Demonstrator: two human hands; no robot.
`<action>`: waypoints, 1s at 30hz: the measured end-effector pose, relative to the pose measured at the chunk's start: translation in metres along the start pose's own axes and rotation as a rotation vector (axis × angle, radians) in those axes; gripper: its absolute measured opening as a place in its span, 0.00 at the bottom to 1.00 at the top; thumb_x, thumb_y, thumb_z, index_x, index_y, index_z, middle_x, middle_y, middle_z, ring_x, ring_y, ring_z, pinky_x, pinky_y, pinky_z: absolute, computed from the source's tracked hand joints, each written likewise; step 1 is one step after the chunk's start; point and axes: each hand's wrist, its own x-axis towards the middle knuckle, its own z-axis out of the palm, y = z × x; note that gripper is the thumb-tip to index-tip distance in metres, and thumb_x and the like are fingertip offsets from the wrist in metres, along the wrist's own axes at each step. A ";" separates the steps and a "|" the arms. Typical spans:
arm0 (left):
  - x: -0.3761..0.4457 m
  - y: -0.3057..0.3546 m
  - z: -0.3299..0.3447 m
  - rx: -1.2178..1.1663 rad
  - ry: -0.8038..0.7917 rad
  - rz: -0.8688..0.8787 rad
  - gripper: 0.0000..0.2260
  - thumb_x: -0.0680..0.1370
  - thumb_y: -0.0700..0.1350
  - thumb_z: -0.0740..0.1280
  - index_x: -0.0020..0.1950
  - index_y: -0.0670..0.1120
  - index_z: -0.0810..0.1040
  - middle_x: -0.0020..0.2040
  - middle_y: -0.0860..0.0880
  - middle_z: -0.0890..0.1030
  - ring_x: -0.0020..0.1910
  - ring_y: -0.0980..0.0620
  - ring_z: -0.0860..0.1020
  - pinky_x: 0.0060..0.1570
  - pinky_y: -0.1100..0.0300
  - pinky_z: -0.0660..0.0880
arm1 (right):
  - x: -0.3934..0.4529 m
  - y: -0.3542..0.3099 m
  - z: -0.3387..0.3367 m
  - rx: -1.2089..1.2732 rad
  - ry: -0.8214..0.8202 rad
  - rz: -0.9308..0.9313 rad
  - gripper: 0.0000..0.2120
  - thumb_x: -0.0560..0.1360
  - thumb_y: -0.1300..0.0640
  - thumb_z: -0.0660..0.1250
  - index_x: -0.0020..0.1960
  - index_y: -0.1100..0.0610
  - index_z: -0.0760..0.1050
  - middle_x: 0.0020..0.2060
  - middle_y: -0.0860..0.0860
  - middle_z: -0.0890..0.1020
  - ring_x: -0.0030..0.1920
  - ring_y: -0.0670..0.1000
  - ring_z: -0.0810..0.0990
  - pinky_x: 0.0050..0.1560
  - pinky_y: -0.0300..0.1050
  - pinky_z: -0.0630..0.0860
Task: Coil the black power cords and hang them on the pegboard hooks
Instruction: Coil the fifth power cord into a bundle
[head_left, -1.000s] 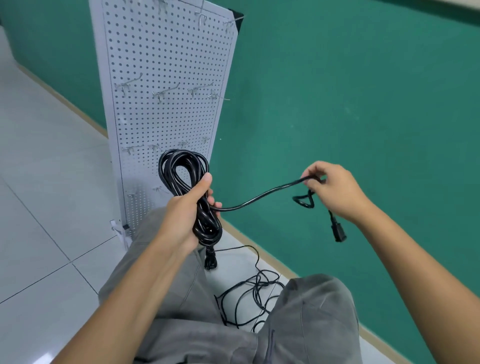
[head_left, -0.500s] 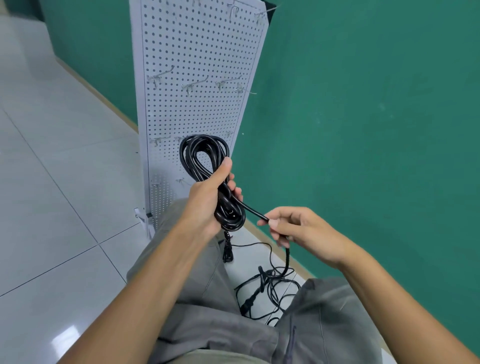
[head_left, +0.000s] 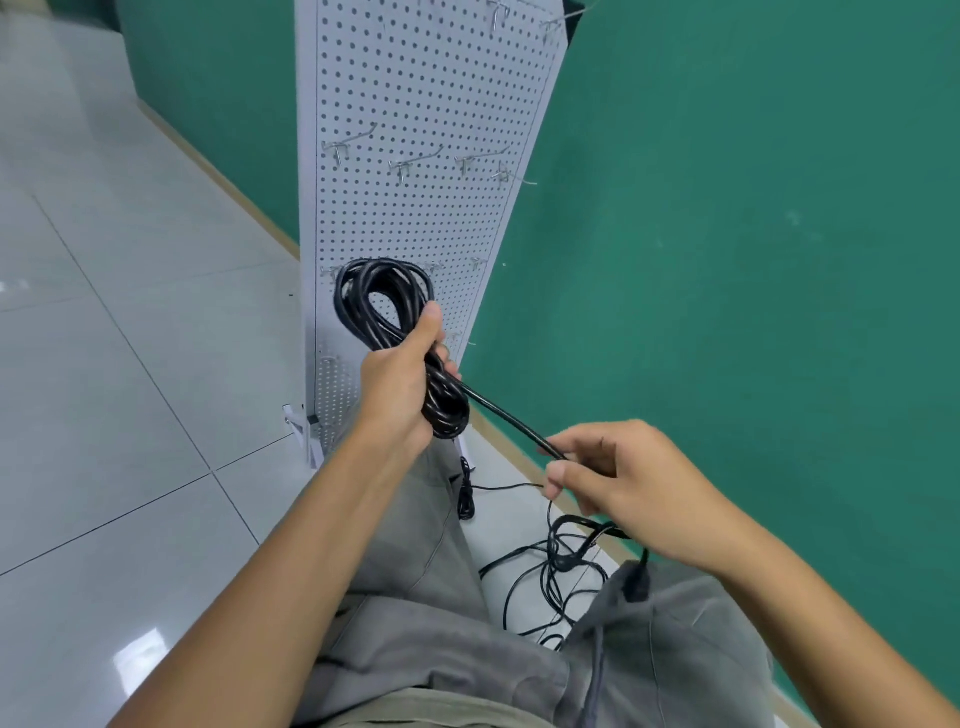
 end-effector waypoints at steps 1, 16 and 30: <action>0.003 0.004 -0.003 -0.035 0.012 0.001 0.15 0.78 0.52 0.75 0.38 0.45 0.77 0.31 0.51 0.74 0.29 0.52 0.73 0.35 0.60 0.73 | -0.003 0.000 0.000 -0.025 0.016 -0.005 0.08 0.81 0.58 0.68 0.44 0.51 0.82 0.33 0.41 0.83 0.29 0.45 0.71 0.36 0.42 0.72; -0.004 -0.024 0.003 0.300 0.095 0.115 0.18 0.76 0.54 0.76 0.36 0.42 0.78 0.31 0.45 0.76 0.34 0.47 0.73 0.40 0.53 0.71 | 0.023 -0.034 -0.018 -0.302 0.017 -0.168 0.04 0.79 0.58 0.71 0.50 0.52 0.85 0.40 0.45 0.84 0.42 0.44 0.79 0.44 0.34 0.73; -0.049 -0.038 0.035 0.289 -0.291 -0.090 0.24 0.69 0.69 0.70 0.33 0.48 0.82 0.32 0.45 0.76 0.31 0.49 0.74 0.41 0.53 0.69 | 0.035 -0.039 -0.024 -0.132 0.366 0.061 0.15 0.65 0.47 0.83 0.35 0.55 0.81 0.28 0.49 0.83 0.27 0.46 0.77 0.28 0.35 0.71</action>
